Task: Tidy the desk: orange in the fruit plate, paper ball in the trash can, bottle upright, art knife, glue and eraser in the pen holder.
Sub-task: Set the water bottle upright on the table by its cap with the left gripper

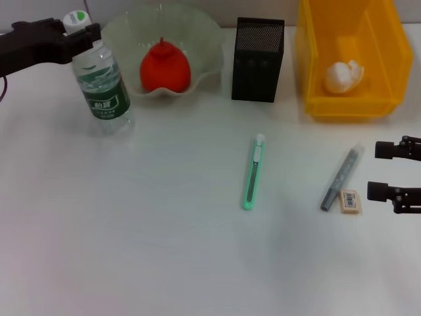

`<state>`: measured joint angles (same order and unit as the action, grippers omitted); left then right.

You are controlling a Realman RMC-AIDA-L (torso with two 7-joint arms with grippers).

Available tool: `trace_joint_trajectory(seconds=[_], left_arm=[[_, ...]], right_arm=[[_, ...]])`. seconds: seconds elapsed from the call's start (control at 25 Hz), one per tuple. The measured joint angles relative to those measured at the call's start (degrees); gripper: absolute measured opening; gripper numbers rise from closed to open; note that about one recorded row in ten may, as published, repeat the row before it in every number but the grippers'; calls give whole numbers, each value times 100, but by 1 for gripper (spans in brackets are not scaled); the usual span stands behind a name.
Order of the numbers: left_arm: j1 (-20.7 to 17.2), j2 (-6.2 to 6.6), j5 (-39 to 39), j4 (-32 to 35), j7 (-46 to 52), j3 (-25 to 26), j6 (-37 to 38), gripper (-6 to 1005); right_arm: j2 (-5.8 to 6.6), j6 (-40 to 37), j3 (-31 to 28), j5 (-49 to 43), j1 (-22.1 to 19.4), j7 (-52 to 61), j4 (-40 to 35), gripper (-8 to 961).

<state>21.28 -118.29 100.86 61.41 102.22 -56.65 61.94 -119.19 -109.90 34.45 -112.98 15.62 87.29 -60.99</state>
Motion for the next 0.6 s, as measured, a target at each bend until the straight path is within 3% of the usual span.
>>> trace_joint_trajectory(seconds=[0.6], left_arm=[[-3, -19, -93, -313, -426, -18, -29, 466]], right_arm=[[1, 51, 75, -14, 19, -11, 6, 839]])
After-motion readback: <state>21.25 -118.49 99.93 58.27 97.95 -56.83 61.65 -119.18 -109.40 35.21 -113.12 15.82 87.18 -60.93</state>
